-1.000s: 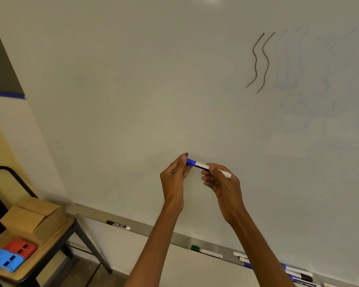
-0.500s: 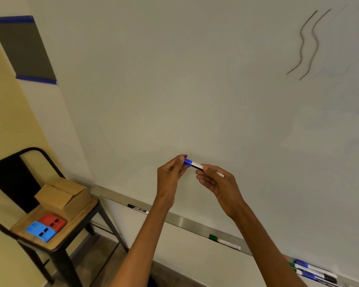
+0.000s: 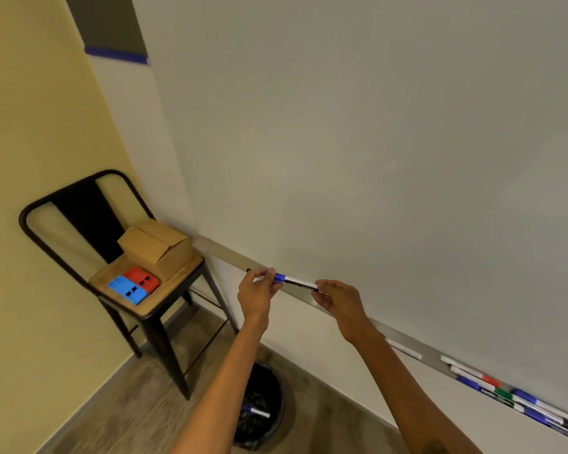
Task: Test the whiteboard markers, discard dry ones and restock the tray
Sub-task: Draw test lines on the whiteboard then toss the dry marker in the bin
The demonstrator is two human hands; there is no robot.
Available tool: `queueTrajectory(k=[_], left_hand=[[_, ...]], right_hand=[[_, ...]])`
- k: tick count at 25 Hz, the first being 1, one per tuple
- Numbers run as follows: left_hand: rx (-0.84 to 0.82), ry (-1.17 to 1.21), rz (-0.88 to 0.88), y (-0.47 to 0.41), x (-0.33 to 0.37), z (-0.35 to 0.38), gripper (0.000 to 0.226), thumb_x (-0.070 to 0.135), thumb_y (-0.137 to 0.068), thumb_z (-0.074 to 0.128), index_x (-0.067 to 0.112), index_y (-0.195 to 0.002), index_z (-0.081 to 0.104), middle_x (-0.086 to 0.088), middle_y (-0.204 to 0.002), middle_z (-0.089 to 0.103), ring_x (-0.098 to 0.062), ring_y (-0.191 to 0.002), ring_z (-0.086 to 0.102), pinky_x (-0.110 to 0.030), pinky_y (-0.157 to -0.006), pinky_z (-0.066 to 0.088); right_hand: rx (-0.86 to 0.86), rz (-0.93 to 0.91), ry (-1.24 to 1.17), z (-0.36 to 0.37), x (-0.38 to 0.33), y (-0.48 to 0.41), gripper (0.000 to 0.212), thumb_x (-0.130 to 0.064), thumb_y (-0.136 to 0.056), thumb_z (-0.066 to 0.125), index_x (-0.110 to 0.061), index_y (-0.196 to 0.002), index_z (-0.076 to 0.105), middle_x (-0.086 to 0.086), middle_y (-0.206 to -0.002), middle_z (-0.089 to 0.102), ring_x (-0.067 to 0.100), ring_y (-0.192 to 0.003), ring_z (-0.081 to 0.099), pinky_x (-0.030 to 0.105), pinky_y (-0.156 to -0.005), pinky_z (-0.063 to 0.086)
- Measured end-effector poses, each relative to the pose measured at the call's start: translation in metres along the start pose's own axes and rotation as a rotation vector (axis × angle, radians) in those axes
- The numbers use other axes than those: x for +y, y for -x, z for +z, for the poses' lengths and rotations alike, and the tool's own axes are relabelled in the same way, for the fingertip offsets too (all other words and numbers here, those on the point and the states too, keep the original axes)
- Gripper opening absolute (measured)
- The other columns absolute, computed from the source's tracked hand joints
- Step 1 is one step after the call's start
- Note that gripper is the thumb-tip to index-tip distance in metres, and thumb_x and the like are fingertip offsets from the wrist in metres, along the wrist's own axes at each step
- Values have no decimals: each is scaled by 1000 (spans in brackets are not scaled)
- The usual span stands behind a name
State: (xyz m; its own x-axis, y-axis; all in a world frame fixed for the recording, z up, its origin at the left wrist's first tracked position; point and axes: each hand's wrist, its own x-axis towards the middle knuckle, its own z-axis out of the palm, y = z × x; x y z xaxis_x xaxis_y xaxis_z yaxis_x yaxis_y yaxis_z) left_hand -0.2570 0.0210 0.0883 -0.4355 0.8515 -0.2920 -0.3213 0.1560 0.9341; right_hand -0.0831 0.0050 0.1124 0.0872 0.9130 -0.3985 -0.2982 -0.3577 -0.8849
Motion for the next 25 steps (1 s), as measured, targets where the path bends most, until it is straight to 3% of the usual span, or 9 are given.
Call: queueTrajectory(k=[2,5,8,12,15,18,21,23,25], left_hand=[[70,-38,-32,-9,-23,-22,12,17,-93,69,6,-97,67,-16,-89,75,-22,-73,73,-29,-75,61],[125,-110,-94,-19,-55,-57,15,16,-93,69,0,-95,69,-15,-88,73,-21,-72,72,-29,-75,61],[151,-153,-198,-27,-93,-93,16,12,-90,72,-2,-98,71,-15,-88,74,-18,-67,70,-32,-74,62],[203,-195,-311,-33,-133,-127,16,9,-90,72,-5,-95,69,-16,-82,71,-17,-58,66,-27,-59,60],[229,-248,-383,-39,-152,-148,16,11,-91,71,-5,-93,69,-17,-80,71,-18,-59,66,-28,-61,61],[239,-294,-431,-48,-162,-165,17,9,-93,66,-6,-101,71,-18,-83,71,-17,-58,67,-32,-67,61],[273,-324,-448,-53,-161,-174,21,9,-95,64,-2,-112,70,-20,-98,72,-19,-64,68,-28,-61,58],[297,-356,-444,-53,-158,-180,26,12,-96,63,4,-120,67,-22,-103,71,-23,-72,67,-30,-60,58],[306,-391,-447,-54,-158,-183,26,15,-96,63,6,-120,67,-18,-98,70,-25,-74,66,-33,-63,59]], right_hand=[[30,72,24,9,28,-5,12,2,-89,64,5,-97,72,20,-97,71,31,-91,71,31,-84,60],[124,103,175,17,69,-11,9,1,-82,68,-4,-81,75,14,-83,72,26,-76,71,33,-83,59],[186,121,441,21,111,-8,16,-7,-78,66,-16,-69,76,5,-71,74,20,-70,69,29,-76,56],[185,213,622,27,159,-4,21,-9,-78,62,-15,-59,68,5,-65,70,20,-67,67,25,-63,49],[159,279,616,33,185,-7,19,-4,-83,63,-15,-69,71,8,-77,71,24,-78,70,31,-77,55],[98,332,601,42,204,-12,14,0,-87,59,9,-89,69,11,-76,62,24,-75,59,31,-70,48],[41,382,583,53,213,-19,15,-2,-87,56,7,-85,67,11,-76,55,23,-73,53,34,-68,49],[16,413,566,56,220,-24,17,-4,-89,55,11,-87,61,10,-80,53,23,-76,51,43,-80,57],[21,429,529,53,225,-27,19,-8,-92,57,8,-100,63,10,-86,57,24,-80,55,45,-91,55]])
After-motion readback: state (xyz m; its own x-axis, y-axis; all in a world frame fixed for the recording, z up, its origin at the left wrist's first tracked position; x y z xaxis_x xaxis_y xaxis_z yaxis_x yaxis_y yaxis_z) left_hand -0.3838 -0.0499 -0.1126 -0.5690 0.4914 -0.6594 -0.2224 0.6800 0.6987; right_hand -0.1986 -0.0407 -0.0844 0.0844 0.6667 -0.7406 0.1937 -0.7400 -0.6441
